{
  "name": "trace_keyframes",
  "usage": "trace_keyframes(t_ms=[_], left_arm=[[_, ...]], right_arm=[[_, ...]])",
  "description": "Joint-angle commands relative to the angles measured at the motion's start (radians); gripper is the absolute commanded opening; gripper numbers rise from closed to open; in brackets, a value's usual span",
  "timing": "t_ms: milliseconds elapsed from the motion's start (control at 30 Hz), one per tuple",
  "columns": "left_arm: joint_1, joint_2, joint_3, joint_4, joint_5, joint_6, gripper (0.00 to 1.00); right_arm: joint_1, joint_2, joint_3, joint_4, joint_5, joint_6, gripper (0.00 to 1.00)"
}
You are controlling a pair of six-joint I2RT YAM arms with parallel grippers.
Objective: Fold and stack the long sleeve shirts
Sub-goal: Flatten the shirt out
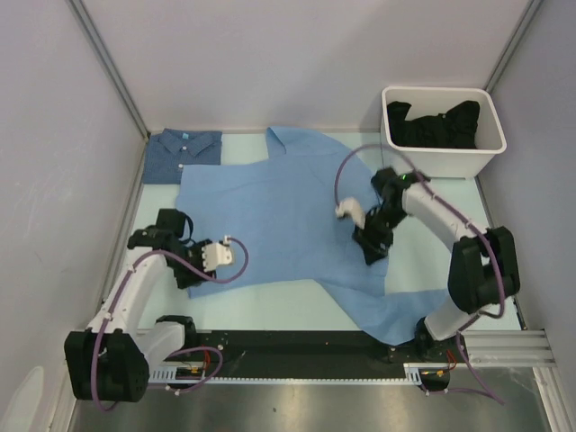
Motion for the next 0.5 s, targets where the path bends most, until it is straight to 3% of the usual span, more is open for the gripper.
trace_keyframes(t_ms=[0, 133, 267, 467], left_arm=[[0.013, 0.073, 0.183, 0.042, 0.214, -0.159, 0.67], [0.013, 0.22, 0.226, 0.296, 0.166, -0.388, 0.69], [0.018, 0.357, 0.29, 0.386, 0.11, -0.549, 0.67], [0.031, 0.468, 0.332, 0.4, 0.087, -0.598, 0.65]], right_arm=[[-0.168, 0.178, 0.304, 0.114, -0.065, 0.189, 0.59], [-0.202, 0.352, 0.466, 0.291, 0.076, 0.298, 0.6], [-0.2, 0.522, 0.614, 0.294, 0.117, 0.312, 0.57], [-0.186, 0.553, 0.496, 0.299, 0.171, 0.263, 0.51]])
